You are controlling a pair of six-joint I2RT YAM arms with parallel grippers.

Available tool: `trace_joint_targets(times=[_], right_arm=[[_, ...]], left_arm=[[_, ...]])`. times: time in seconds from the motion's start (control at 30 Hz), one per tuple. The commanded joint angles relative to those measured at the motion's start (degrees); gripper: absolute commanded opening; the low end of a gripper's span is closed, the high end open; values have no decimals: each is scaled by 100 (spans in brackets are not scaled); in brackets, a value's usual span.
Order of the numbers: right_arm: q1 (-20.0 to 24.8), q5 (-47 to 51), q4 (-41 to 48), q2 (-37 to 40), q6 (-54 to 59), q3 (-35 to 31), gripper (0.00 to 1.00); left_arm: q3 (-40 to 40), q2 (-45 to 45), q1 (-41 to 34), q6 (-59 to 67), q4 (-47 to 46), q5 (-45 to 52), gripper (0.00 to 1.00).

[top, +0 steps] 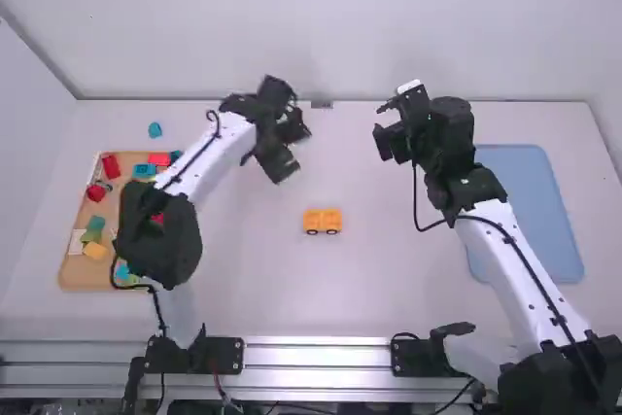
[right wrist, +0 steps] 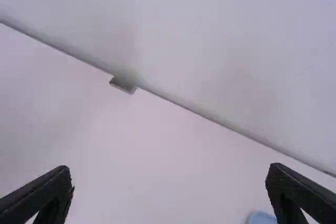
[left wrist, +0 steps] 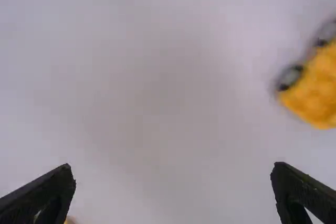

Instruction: Assemble lego blocks to make yellow taxi

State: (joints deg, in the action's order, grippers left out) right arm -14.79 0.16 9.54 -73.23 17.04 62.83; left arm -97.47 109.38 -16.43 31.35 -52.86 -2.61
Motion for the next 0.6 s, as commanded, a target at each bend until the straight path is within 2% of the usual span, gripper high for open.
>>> trace_joint_targets(times=[0.0, 0.13, 0.17, 0.27, 0.3, 0.37, 0.57], right_arm=[[-26, -11, -33, -22, -4, 203, 98], [-28, -11, -26, -24, -4, 203, 98], [-28, -11, -26, -22, -4, 203, 98], [-26, -13, -26, -24, -2, 203, 98], [-26, -13, -26, -24, -2, 203, 98], [-26, -13, -31, -24, -2, 203, 98], [-26, -13, -138, -24, -4, 203, 98]], left_arm=[[-483, -411, 586, -763, -26, 7, 99], [-1185, -437, 1484, -2229, 85, 4, 99], [-1211, -437, 1521, -2297, 87, 2, 99], [-1574, -437, 2249, -3296, -74, 4, 99], [-1574, -437, 2249, -3296, -74, 4, 99], [-1650, -437, 2870, -4398, -492, 20, 99], [-1646, -437, 3985, -5755, -1541, 20, 99]])
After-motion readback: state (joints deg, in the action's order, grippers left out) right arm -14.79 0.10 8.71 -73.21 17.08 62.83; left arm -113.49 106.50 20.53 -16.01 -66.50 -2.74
